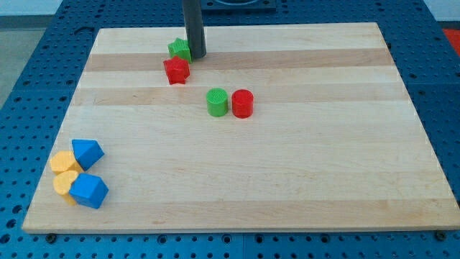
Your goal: Push the green star to the top center
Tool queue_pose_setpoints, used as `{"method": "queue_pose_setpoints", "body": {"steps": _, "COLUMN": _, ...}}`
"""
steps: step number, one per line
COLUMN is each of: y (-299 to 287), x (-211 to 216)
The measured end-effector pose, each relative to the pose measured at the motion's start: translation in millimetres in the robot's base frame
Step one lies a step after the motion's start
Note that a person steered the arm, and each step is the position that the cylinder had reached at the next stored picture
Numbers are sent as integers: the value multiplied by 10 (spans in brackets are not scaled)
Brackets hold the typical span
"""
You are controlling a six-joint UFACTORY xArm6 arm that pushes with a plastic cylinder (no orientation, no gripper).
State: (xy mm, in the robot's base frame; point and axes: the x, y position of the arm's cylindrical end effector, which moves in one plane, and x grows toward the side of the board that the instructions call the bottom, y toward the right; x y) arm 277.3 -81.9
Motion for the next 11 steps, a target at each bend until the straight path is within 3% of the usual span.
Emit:
{"method": "queue_pose_setpoints", "body": {"steps": 3, "y": 1424, "x": 1369}}
{"method": "queue_pose_setpoints", "body": {"steps": 4, "y": 1480, "x": 1787}}
{"method": "queue_pose_setpoints", "body": {"steps": 5, "y": 893, "x": 1865}}
{"method": "queue_pose_setpoints", "body": {"steps": 7, "y": 226, "x": 1435}}
{"method": "queue_pose_setpoints", "body": {"steps": 9, "y": 570, "x": 966}}
{"method": "queue_pose_setpoints", "body": {"steps": 11, "y": 648, "x": 963}}
